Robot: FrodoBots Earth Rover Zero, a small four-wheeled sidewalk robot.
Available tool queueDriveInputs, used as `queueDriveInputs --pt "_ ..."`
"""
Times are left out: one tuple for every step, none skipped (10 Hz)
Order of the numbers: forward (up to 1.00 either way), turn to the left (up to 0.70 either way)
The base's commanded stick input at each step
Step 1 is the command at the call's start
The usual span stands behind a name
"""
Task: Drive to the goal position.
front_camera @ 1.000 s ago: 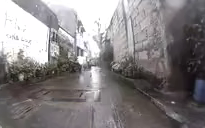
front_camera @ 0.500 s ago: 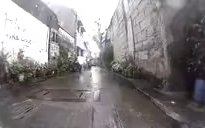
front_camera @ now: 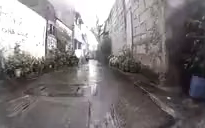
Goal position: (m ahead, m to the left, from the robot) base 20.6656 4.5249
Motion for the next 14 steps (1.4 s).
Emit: queueDriveInputs --pt "-1.0 0.0" --pt "-1.0 0.0" --pt "-1.0 0.0" --pt "-1.0 0.0" --pt "-1.0 0.0" --pt "-1.0 0.0" --pt "-1.0 0.0" --pt "-1.0 0.0" --pt "-1.0 0.0" --pt "-1.0 0.0" --pt "-1.0 0.0" --pt "-1.0 0.0" --pt "-1.0 0.04" --pt "-1.0 0.01"
